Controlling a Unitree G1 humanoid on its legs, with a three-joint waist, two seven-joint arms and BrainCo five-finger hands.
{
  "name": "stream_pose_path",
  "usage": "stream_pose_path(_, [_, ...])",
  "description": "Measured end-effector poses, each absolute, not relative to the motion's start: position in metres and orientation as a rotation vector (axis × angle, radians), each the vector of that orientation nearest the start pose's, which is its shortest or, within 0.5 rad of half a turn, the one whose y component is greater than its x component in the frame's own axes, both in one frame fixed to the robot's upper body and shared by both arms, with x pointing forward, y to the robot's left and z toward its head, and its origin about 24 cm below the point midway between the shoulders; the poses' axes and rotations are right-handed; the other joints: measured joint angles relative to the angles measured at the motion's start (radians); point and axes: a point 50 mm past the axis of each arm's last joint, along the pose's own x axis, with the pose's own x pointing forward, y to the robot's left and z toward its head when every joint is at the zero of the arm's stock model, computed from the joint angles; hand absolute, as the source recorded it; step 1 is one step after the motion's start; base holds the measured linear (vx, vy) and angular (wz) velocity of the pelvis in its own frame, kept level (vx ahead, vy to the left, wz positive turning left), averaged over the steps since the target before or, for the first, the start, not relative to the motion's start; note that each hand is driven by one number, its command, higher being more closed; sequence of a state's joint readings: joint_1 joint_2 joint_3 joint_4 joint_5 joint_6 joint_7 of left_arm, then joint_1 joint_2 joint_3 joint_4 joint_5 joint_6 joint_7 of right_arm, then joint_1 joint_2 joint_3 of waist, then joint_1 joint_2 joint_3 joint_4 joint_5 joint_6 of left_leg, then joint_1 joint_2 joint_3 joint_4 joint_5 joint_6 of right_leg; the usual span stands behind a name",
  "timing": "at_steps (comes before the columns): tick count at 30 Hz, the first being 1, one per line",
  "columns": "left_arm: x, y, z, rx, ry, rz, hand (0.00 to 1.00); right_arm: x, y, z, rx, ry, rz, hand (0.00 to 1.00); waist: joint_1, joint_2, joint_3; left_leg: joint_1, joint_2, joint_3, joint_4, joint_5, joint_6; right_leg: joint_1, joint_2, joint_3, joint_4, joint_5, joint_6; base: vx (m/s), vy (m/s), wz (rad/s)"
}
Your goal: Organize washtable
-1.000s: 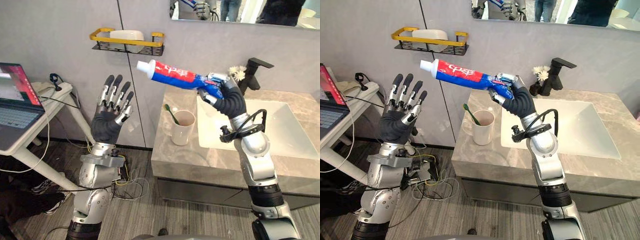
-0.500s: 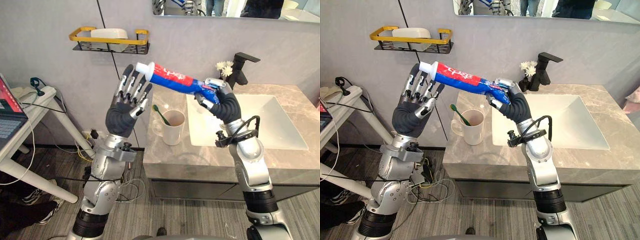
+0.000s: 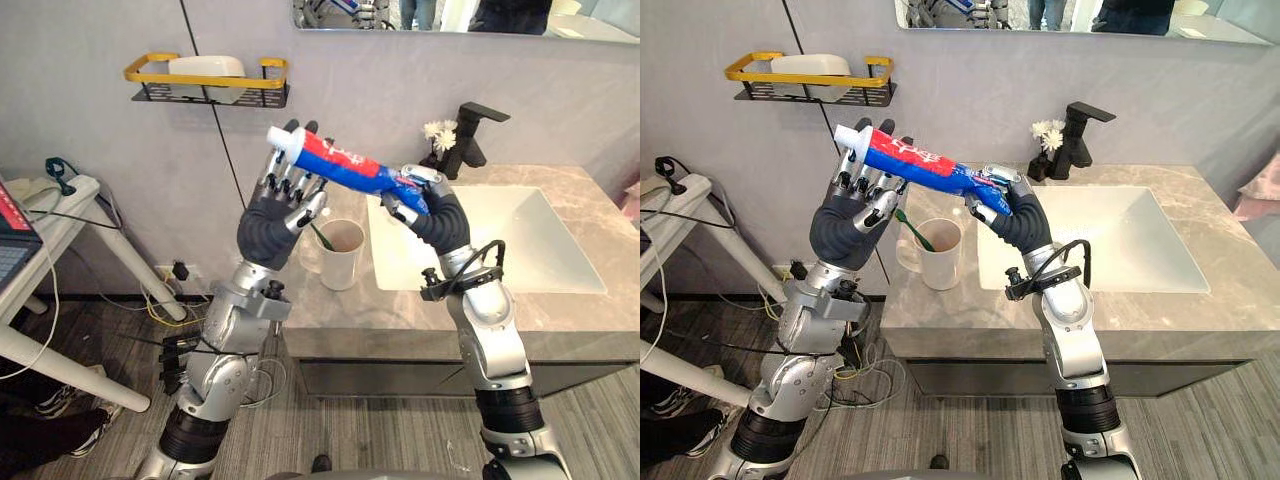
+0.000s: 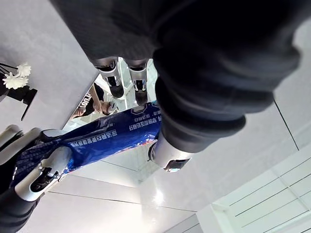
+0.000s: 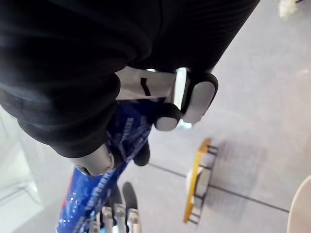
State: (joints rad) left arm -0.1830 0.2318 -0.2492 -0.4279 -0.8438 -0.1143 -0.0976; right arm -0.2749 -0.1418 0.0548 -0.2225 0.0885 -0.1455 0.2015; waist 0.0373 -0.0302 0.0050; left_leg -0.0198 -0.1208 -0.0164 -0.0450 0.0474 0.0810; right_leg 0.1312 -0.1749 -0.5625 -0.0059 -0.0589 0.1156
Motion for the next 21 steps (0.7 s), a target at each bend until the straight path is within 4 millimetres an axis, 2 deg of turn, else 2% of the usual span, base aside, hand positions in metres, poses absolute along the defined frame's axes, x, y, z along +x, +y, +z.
stream_pose_path(9, [0.24,0.091,0.185,-0.656,-0.521,-0.662,0.0,0.266,-0.117,0.165,-0.023,-0.596,0.393,1.0,-0.001,-0.006,0.0,0.0,0.003,0.02,-0.009,0.0,0.0,-0.013,0.0,0.021,-0.002,0.005,0.0,0.0,-0.04,-0.07])
stream_pose_path(12, [0.238,0.083,0.184,-0.666,-0.5,-0.692,0.0,0.262,-0.106,0.164,-0.017,-0.597,0.454,1.0,-0.026,-0.014,0.0,0.0,0.003,0.025,-0.01,0.0,0.0,-0.015,-0.001,0.026,-0.003,0.006,0.0,0.0,-0.033,-0.05])
stream_pose_path(21, [0.244,0.072,0.189,-0.673,-0.497,-0.715,0.0,0.254,-0.098,0.152,0.053,-0.553,0.482,1.0,-0.025,-0.017,-0.001,0.0,0.007,0.043,-0.011,0.0,0.0,-0.024,0.0,0.043,0.0,0.013,-0.002,-0.02,-0.036,-0.06])
